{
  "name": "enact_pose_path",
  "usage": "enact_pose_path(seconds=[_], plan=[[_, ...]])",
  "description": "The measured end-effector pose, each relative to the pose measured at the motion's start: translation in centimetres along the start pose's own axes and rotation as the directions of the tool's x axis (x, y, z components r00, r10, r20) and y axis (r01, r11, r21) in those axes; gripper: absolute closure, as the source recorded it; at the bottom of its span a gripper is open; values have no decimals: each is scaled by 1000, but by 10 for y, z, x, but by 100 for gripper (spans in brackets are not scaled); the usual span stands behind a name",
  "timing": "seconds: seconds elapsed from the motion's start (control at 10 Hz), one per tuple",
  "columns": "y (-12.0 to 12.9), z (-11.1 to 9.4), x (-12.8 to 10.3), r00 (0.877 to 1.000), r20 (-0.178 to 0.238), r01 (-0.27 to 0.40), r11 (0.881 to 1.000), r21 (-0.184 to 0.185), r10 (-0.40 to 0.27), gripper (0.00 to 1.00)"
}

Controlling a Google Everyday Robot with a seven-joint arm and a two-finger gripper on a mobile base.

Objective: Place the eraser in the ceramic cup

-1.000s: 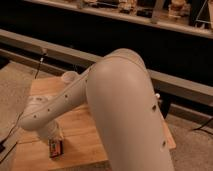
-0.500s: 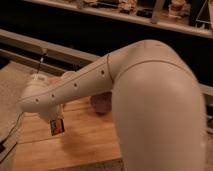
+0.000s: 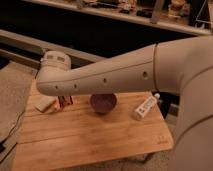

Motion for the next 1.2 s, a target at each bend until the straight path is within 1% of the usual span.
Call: enact_pose_path(seconds=[0.1,0.2,0.3,0.4,0.7,0.8,0.9,1.2], plan=[[-6,1,-7,999,37,13,1000,-11,-13,100],[-4,6,-9,999,49,22,999,-26,-21,100],[0,14,-13,997,64,35,998,-43,-32,100],[3,28,-23,995,89,49,997,-60,-44,100],[5,57,-39,992,119,55,995,-78,-46,100],[8,66,-46,991,129,59,995,-81,-48,100],[7,70,-54,988,144,65,995,-74,-54,100],[6,65,-77,976,203,95,994,-50,-83,100]])
